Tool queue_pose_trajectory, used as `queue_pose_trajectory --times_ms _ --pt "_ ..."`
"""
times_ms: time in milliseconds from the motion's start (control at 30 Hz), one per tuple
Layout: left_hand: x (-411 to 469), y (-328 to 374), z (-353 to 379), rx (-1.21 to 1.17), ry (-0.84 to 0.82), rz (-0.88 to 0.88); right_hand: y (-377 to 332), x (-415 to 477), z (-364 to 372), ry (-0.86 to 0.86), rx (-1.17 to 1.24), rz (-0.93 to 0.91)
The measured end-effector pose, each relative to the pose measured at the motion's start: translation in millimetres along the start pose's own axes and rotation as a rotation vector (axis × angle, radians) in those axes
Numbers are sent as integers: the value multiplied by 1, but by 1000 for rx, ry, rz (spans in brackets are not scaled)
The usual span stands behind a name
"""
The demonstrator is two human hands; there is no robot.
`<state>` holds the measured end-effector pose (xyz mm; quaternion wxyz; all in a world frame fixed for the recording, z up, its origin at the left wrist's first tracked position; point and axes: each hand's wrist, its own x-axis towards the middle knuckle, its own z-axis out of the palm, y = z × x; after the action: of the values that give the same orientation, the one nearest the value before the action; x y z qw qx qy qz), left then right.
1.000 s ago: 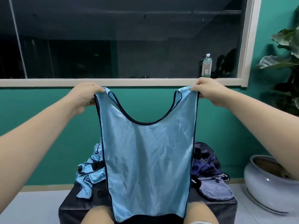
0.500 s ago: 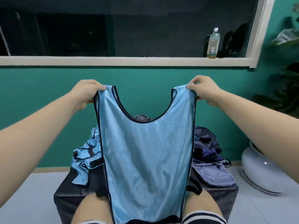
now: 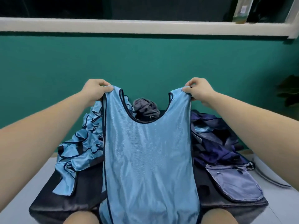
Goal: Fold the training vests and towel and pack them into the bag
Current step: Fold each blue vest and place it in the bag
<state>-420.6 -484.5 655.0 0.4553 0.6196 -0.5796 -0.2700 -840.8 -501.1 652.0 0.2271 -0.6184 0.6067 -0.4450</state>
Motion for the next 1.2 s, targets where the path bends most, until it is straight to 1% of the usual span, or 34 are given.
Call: queue_pose_trajectory --times_ms 133,300,533,600,667,733,800,900,1033,1200 --pt "44 -39 30 39 -32 -55 39 42 32 -23 -56 49" --pt "97 -97 56 139 -12 -125 76 81 77 -45 -117 61" --pt "151 -155 81 304 -6 -107 122 135 139 -98 -234 38" --pt "167 -164 81 309 48 -98 131 150 152 -89 -265 11" --pt "184 -172 81 295 132 -73 136 164 160 -41 -264 0" --pt "194 -176 82 295 174 -35 142 175 167 16 -242 7" --pt "199 -184 86 315 140 -14 151 181 174 20 -237 4" --pt "196 -198 96 359 48 14 170 178 186 -55 -278 -5" --pt "194 -210 100 361 52 14 187 171 195 -119 -325 -20" --pt "190 -207 101 385 24 18 185 166 192 -186 -370 -7"
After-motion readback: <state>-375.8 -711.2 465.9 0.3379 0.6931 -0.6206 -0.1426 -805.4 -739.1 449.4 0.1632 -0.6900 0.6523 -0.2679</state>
